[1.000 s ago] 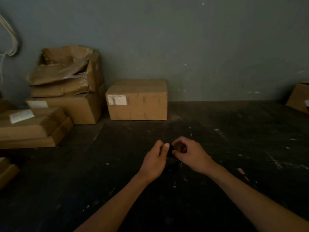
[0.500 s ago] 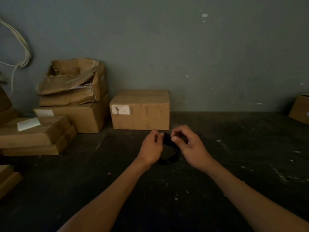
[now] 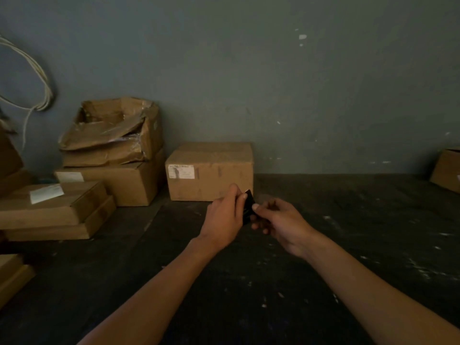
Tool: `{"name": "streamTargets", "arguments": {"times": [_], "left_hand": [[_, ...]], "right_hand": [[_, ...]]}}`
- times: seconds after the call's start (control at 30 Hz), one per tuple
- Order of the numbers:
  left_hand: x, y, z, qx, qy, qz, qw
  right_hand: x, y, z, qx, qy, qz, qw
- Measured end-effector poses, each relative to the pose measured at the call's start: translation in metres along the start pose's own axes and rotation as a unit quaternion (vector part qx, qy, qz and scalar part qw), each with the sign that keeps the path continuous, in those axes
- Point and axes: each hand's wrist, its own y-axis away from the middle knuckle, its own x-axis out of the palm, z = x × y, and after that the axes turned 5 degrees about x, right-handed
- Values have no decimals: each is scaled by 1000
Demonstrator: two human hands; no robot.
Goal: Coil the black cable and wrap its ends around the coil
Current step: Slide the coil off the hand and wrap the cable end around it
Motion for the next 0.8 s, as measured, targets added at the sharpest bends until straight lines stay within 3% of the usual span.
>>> {"name": "streamTargets", "arguments": {"times": [0.13,0.33,0.57,0.8], "left_hand": [[1,-1,2,-9,29,-13,999],[-1,-9,7,-52,93,-114,988],[13,-10,-4,-84,140,-97,982],[22,-3,-15,-127,204,-65,969]], "right_hand": [[2,-3,-2,-9,-25,-31,999],[3,-5,-15,8,-42,-65,997],[21,-11,-18,122,-107,-83,983],[23,-14,-15,123,-253,-63,958]]}}
